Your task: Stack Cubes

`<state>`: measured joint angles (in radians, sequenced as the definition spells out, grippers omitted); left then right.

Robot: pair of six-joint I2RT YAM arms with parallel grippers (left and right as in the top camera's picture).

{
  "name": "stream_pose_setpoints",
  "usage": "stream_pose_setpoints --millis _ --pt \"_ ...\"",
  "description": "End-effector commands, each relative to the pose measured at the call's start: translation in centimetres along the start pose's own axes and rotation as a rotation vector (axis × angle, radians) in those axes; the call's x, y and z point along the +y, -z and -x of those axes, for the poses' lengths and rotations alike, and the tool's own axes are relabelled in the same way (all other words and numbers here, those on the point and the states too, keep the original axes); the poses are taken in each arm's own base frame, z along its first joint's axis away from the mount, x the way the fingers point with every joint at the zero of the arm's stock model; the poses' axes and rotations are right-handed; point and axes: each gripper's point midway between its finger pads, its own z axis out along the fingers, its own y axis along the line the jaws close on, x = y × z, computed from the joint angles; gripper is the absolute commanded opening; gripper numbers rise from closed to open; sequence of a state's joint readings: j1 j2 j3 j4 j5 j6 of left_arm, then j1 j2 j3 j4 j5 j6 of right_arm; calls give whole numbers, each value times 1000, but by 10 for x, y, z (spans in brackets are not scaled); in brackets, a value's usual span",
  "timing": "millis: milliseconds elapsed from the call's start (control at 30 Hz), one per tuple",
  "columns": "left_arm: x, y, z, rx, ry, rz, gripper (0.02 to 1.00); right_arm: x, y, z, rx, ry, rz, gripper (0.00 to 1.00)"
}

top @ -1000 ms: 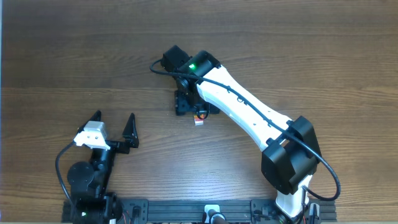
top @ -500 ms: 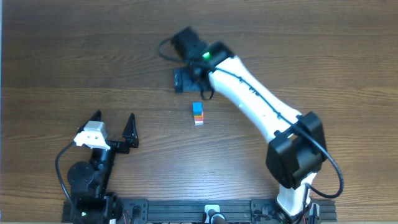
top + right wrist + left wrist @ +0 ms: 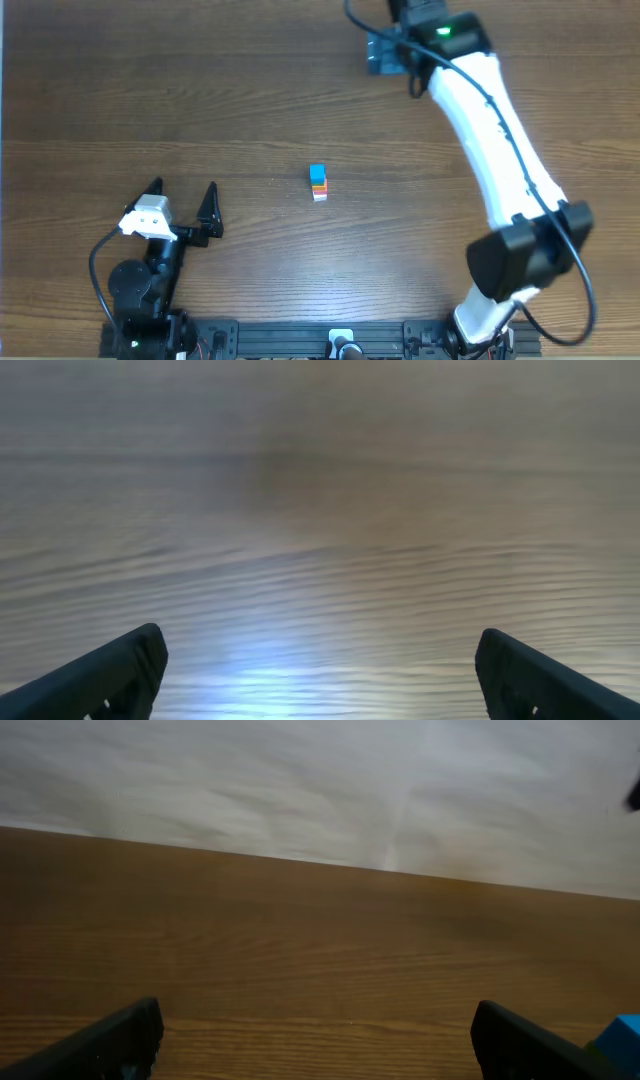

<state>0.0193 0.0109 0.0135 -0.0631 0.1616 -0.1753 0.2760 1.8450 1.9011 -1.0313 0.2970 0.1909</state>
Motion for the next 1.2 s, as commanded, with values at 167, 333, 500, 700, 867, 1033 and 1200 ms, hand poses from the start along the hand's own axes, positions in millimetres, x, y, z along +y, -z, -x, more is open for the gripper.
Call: stream_pose_setpoints --millis 167,333,500,700,867,1033,1200 --pt "-2 0 -2 1 -15 -10 1000 -92 66 22 -173 -44 -115 993" --pt "-2 0 -2 1 -15 -10 1000 -117 93 2 -244 -98 -100 991" --pt "-2 0 -2 1 -14 -10 1000 -118 116 -34 -305 -82 -70 991" --pt "-2 0 -2 1 -15 -10 1000 -107 133 -75 -450 -95 14 991" --pt "-2 0 -2 1 -15 -10 1000 -107 145 -107 -618 -119 26 991" --pt "-2 0 -2 1 -15 -10 998 -113 153 -142 -711 -143 36 993" --pt "-2 0 -2 1 -15 -10 1000 -111 158 -165 -797 -148 55 991"
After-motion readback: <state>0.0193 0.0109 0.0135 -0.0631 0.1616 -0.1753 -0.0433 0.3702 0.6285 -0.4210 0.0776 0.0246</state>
